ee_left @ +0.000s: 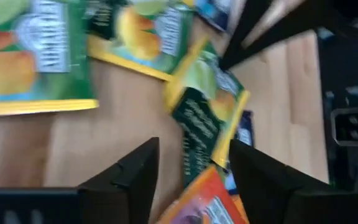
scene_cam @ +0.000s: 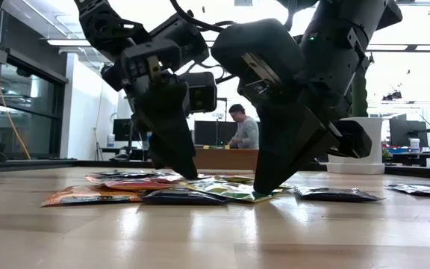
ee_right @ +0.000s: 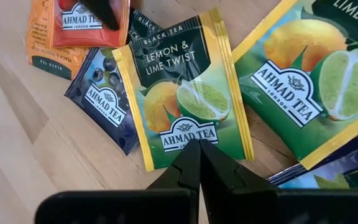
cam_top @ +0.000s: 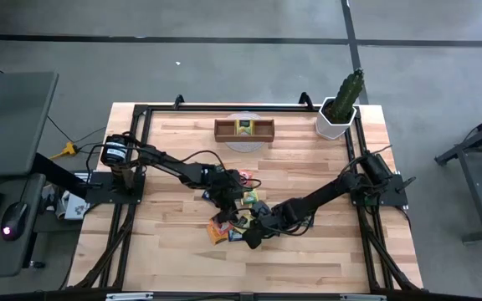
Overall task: Pick & Place Tea
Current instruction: Put the bottom yellow tea bag in the middle compartment of the organizer
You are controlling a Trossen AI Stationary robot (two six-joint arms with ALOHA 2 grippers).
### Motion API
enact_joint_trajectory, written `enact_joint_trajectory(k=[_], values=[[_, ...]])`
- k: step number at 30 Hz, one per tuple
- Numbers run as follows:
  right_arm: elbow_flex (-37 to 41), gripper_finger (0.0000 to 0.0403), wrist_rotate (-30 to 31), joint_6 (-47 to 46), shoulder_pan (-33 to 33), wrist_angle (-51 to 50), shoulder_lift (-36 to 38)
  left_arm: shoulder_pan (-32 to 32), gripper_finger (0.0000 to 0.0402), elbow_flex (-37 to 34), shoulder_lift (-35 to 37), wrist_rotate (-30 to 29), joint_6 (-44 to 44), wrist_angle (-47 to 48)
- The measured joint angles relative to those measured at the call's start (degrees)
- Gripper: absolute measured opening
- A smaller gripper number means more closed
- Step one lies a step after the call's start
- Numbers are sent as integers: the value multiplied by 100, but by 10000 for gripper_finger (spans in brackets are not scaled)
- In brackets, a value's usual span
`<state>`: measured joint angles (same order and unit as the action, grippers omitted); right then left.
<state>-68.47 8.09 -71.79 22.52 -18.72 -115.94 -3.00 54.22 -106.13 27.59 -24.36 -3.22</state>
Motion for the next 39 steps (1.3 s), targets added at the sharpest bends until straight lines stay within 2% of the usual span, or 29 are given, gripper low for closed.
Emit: enact_joint_trajectory(k=[3,8,13,19,26,39], values=[[0,0,15,9,0,11,-1,45,210,0,0,-279,-244,15],[0,0,46,22,-2,20,-4,84,213,15,-92,-369,-560,-62],[0,0,58,24,-2,44,-7,89,213,52,-225,-141,-743,-174],[0,0,72,24,-2,59,-7,126,213,42,-232,-193,-883,-221],[0,0,136,24,-19,66,-11,74,213,42,-258,386,-1042,-245],[0,0,186,158,-152,264,-22,69,213,42,-258,358,-1060,-318]])
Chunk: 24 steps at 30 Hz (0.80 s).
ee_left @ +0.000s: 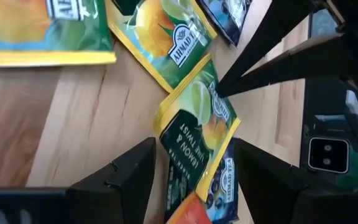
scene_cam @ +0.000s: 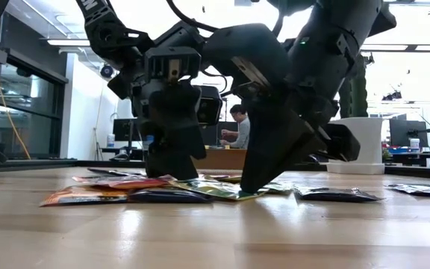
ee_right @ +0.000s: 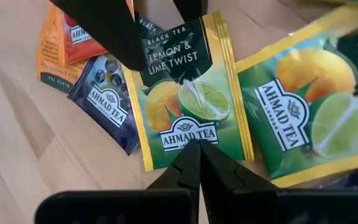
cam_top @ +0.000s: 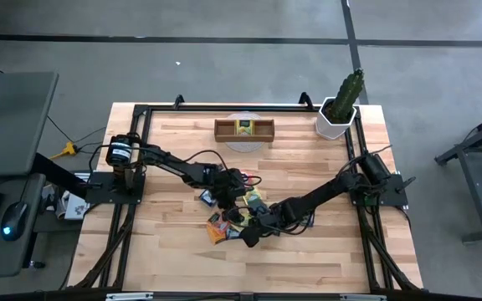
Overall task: Pick & Place Tea
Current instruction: Put the bottom yellow tea bag in the middle compartment of the organizer
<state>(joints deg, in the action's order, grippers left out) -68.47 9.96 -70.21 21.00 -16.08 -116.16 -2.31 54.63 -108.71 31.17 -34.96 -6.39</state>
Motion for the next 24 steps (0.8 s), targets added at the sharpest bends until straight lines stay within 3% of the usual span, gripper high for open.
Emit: enact_joint_trajectory(k=[13,24], values=[[0,0,35,19,-38,68,0,4,196,2,0,-189,17,-52],[-2,0,11,19,-38,64,0,9,12,9,2,-223,177,55]])
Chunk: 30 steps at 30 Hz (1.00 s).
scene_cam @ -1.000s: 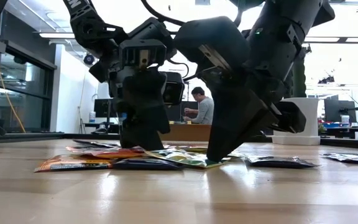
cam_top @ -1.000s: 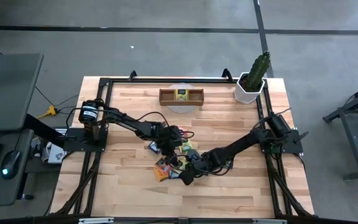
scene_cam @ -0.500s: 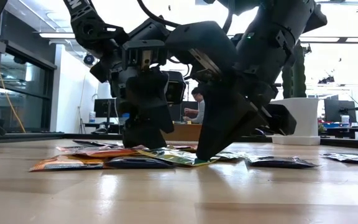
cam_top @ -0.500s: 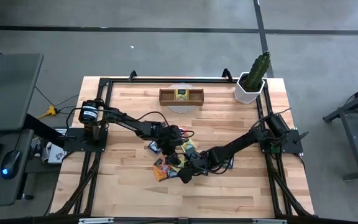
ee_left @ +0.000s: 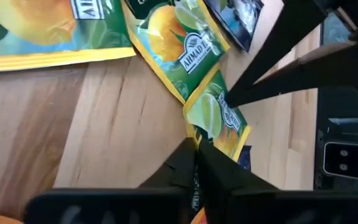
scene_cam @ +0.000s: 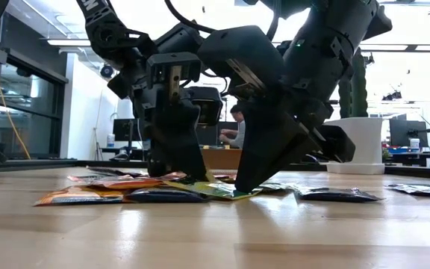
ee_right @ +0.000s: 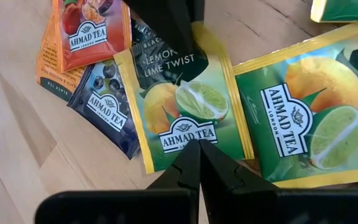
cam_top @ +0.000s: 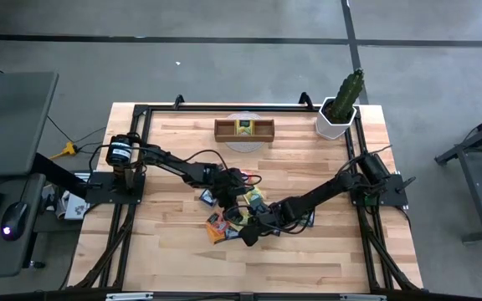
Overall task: Pick & Place Tea
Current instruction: Put the bottom yellow tea bag in the middle compartment of the organizer
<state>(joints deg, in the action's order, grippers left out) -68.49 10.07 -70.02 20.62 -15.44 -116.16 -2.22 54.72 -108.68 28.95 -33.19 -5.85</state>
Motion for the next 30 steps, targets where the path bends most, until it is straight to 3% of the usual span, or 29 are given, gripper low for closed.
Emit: enact_joint_trajectory(k=[16,30], values=[[8,0,57,204,0,19,155,0,0,0,0,-37,295,-3],[14,0,829,710,-4,-711,1568,48,0,10,4,46,474,1]])
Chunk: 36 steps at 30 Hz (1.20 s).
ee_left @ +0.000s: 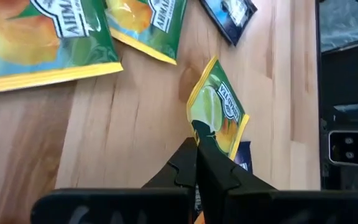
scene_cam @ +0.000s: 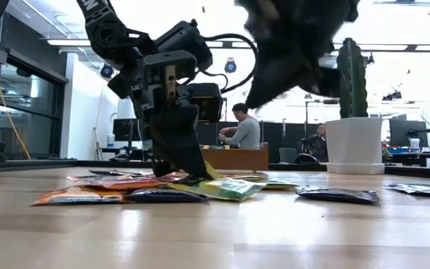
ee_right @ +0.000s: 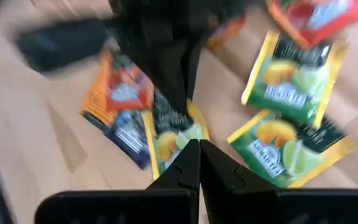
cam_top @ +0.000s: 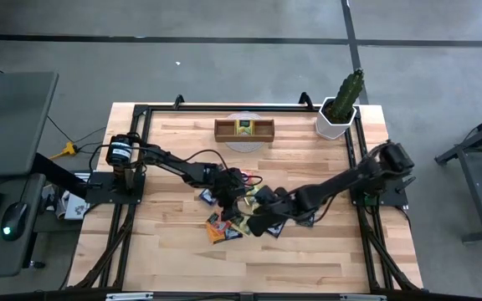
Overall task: Pick & Place Tea
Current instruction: Put the bottom yellow tea bag in the middle compartment of the organizer
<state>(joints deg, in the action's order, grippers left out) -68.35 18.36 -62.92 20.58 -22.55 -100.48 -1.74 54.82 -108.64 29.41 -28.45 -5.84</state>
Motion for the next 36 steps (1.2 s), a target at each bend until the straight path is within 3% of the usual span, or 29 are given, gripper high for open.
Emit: enact_joint_trajectory(k=[6,13,20,28,36], values=[[-3,0,132,252,0,-328,545,173,0,300,203,424,480,396],[-7,0,174,402,5,-1069,1115,446,0,1280,466,444,1718,2560],[-11,0,529,-156,8,-3191,1721,870,0,2808,470,-639,3516,5465],[-11,0,1008,-900,243,-5319,2600,1774,0,4006,468,-1481,4273,6775],[107,0,1337,-1048,322,-6007,3356,2745,0,5484,-22,-1905,4799,7760]])
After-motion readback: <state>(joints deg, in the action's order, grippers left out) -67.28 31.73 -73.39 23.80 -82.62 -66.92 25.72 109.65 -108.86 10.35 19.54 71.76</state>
